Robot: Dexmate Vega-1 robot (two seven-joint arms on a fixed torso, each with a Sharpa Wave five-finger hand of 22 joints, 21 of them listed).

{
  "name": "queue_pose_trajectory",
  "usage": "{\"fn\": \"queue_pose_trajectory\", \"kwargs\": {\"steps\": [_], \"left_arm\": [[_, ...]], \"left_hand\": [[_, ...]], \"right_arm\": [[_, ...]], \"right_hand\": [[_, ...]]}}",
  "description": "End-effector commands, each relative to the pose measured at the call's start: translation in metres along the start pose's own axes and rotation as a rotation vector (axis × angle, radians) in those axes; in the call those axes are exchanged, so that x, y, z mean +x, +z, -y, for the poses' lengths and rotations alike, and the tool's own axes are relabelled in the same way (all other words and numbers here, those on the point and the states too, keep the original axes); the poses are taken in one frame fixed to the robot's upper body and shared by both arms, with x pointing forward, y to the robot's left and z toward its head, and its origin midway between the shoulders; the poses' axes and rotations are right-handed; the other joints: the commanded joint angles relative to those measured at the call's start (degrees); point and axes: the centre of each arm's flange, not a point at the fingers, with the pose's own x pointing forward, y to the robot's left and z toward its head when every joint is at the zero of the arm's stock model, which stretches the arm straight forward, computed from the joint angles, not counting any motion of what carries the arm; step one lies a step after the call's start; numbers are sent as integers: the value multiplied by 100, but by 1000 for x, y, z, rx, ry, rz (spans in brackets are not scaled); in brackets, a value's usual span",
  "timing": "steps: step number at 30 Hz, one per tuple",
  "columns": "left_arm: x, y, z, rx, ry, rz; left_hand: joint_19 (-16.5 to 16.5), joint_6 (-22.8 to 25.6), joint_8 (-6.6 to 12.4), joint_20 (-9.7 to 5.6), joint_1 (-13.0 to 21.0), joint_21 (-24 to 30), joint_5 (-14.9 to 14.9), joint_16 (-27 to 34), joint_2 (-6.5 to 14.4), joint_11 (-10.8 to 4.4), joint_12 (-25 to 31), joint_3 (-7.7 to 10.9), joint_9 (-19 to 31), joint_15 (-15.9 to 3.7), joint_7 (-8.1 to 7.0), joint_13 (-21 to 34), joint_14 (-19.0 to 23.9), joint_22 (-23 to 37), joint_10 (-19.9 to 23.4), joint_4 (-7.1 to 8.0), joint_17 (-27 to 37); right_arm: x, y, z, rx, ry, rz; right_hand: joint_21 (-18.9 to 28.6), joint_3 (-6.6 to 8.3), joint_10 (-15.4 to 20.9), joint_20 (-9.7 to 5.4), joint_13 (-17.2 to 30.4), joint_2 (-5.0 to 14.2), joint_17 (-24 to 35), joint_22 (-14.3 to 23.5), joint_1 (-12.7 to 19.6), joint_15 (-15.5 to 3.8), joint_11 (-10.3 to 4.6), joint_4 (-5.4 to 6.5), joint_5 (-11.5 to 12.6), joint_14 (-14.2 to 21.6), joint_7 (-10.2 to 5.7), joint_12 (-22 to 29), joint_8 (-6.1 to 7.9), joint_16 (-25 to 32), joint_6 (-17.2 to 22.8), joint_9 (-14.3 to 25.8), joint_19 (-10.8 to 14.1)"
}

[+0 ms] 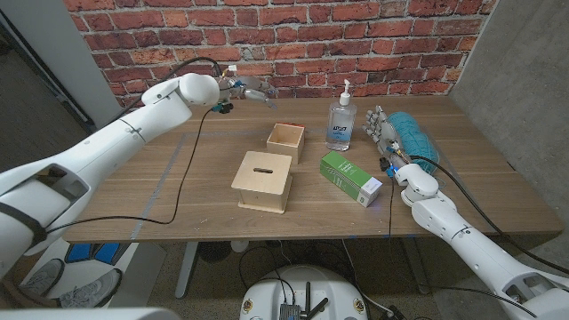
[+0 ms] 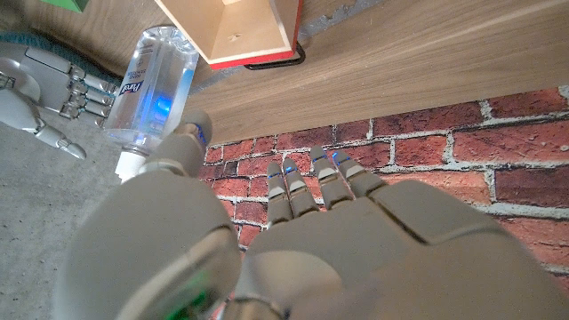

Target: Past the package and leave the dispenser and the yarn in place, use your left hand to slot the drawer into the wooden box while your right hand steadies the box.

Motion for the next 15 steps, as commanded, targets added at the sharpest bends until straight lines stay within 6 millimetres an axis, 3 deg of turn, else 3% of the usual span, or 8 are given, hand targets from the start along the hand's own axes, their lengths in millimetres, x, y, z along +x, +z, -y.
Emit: {"fn": "queue_pose_trajectory", "kwargs": {"steps": [1, 15], "left_arm": [[21, 25, -10, 190, -90, 2], [43, 49, -12, 355, -148, -1]], "left_hand": [[-78, 50, 28, -82, 95, 0, -41, 2, -84, 2, -25, -41, 5, -714, 62, 10, 95, 7, 80, 5, 12], [-180, 378, 116, -168, 384, 16, -87, 10, -281, -59, -10, -187, 1, -784, 20, 4, 376, 5, 380, 15, 8]], "right_arm": [[3, -1, 2, 8, -1, 2], [5, -2, 4, 10, 4, 4]], "right_hand": [[5, 53, 24, -119, 11, 119, 10, 19, -69, -164, -15, 7, 26, 18, 10, 44, 28, 37, 30, 14, -29], [7, 72, 38, -101, 11, 116, -17, 19, -86, -163, -15, 5, 25, 29, 10, 49, 31, 44, 41, 14, -32]]}}
